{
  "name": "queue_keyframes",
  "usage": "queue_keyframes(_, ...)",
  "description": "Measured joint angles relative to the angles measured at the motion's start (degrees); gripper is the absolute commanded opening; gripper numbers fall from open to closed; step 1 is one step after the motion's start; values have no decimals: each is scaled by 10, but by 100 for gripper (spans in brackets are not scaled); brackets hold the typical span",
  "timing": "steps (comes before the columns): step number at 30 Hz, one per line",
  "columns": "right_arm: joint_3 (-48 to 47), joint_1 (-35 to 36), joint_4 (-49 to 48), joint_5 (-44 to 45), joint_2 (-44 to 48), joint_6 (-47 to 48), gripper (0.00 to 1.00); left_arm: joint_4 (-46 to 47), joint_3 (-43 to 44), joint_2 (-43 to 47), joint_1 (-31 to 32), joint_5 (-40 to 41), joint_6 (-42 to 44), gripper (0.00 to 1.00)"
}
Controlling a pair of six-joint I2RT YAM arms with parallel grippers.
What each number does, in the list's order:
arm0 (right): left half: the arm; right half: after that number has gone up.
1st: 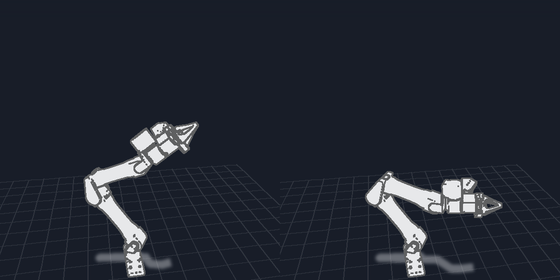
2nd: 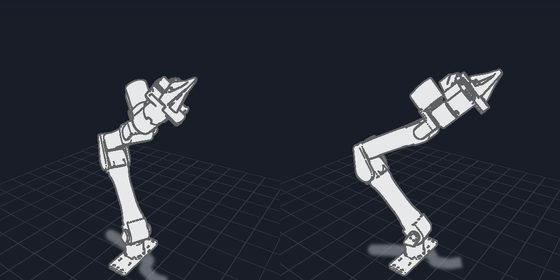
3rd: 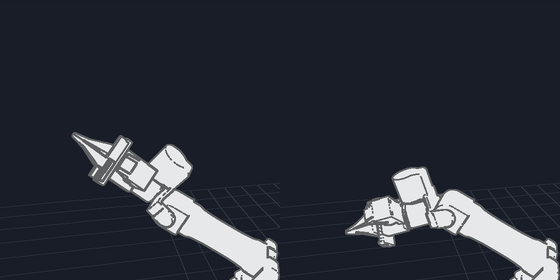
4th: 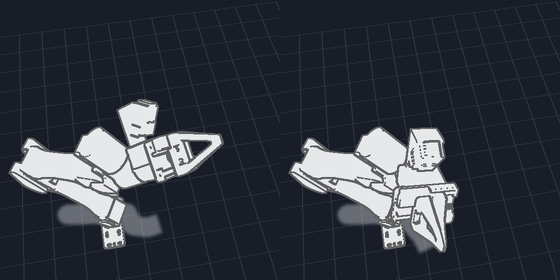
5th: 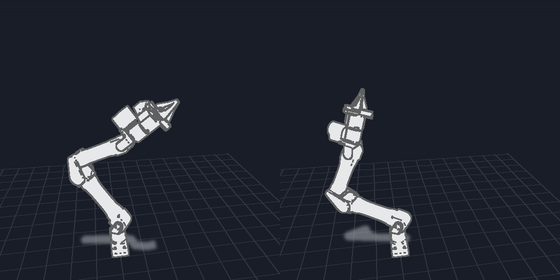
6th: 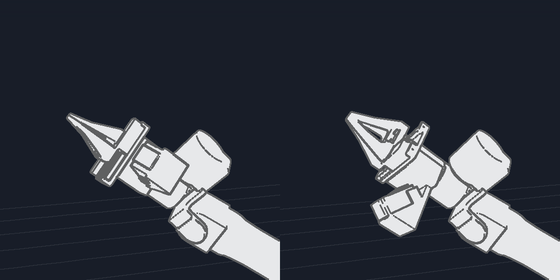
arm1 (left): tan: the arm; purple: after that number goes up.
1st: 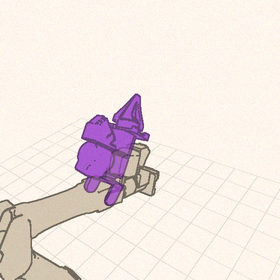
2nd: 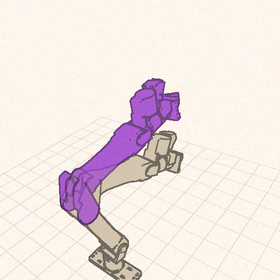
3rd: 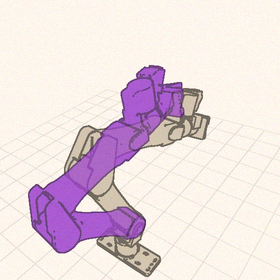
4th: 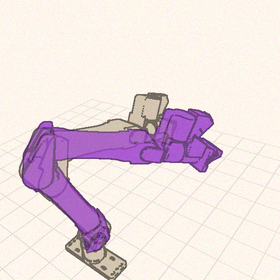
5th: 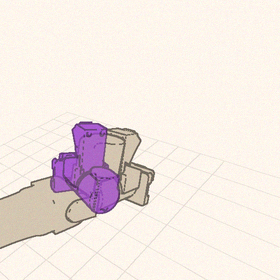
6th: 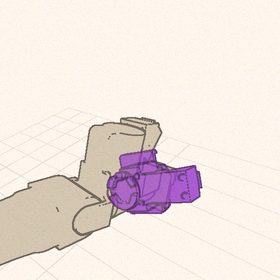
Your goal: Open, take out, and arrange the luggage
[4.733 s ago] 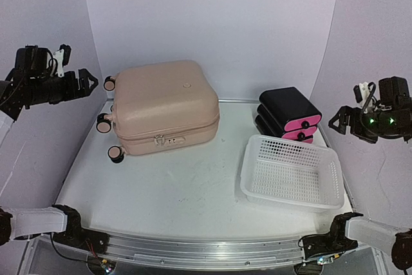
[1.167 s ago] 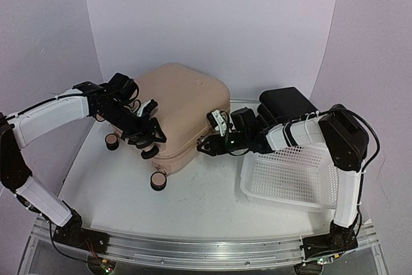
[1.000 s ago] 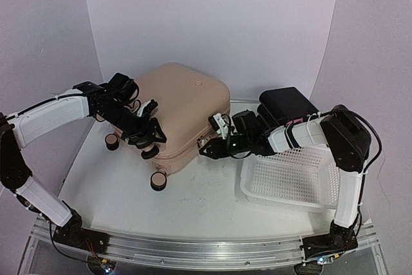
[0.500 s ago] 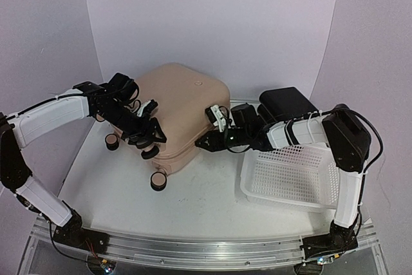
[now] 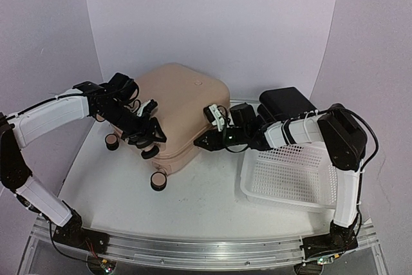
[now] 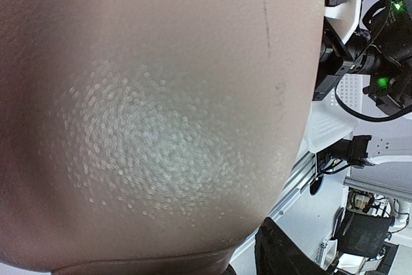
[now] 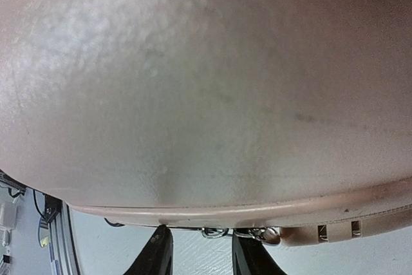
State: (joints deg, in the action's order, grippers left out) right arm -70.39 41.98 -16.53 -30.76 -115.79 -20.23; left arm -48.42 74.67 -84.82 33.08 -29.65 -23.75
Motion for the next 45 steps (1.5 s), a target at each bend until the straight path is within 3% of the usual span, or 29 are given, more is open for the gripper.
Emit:
queue_keyframes(4, 0, -1, -9, 0, -4, 5, 33, 0, 0, 0, 0, 0, -3, 13)
queue_keyframes(6, 0, -1, -10, 6, -5, 5, 45, 0, 1, 0, 0, 0, -3, 12)
queue_keyframes(8, 2, 4, -15, 14, -5, 3, 46, -1, 2, 0, 0, 0, -4, 12)
queue_keyframes(16, 16, 24, -29, 87, 0, 11, 20, -1, 3, -1, 0, 1, -6, 12)
queue_keyframes(21, 18, 25, -31, 103, 0, 3, 29, -1, 3, -1, 0, 1, -8, 11)
queue_keyframes(32, 24, 42, -44, 146, 0, -15, 1, 0, 3, -1, 1, 6, -15, 8)
queue_keyframes(45, 59, 56, -70, 189, 18, -6, 0, -1, 7, -1, 9, 38, -35, 0)
